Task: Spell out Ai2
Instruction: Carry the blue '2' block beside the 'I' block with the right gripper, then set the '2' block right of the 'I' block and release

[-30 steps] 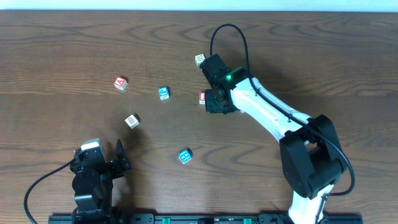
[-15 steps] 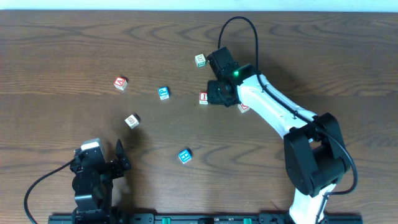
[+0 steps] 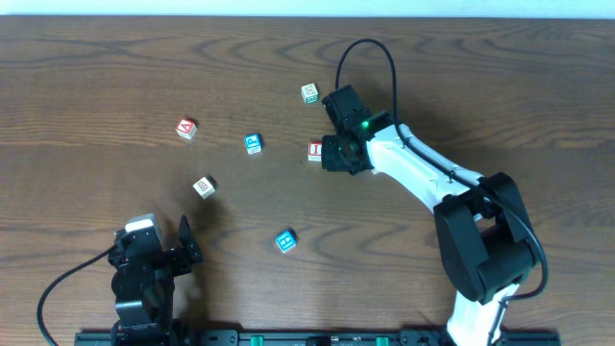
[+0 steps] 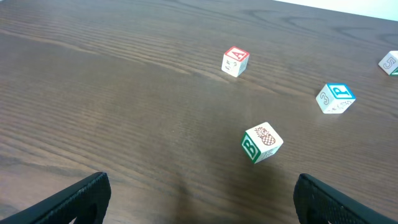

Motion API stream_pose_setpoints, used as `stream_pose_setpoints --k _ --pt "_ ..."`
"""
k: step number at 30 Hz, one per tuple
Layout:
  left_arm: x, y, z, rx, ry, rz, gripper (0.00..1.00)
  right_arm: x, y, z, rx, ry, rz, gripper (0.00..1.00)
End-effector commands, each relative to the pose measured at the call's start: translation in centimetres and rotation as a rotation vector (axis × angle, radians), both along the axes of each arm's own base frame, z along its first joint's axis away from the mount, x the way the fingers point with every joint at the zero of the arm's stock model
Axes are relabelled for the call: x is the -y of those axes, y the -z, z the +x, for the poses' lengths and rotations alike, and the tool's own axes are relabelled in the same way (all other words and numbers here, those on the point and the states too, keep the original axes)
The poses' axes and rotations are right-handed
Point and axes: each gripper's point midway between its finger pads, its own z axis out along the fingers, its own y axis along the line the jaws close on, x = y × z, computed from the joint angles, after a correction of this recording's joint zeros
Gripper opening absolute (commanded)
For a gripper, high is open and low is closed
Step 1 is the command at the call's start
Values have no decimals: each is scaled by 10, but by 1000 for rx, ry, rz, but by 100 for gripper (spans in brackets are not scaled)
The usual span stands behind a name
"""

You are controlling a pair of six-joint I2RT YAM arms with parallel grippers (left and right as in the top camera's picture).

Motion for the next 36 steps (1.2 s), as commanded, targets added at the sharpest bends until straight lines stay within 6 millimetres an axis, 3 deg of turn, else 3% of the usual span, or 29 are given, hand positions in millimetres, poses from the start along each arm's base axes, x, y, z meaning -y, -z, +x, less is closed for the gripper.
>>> stream_pose_setpoints --k 1,6,16,19,23,28,36 --pt "0 6 0 -9 -7 -11 95 5 2 8 22 -12 -8 4" --pt "0 6 0 -9 -7 -11 95 7 2 17 61 -18 -31 4" --pt "0 6 0 -9 -7 -11 95 8 16 15 37 -18 -43 5" --pt "0 6 0 -9 -7 -11 95 7 16 17 43 -18 -39 12" --pt "0 6 0 -9 -7 -11 95 7 16 18 46 -18 -40 29" --pt "0 6 0 -9 -7 -11 95 8 16 18 49 -16 -44 36" --pt "0 6 0 -9 -7 -11 95 8 16 18 50 -16 -44 38"
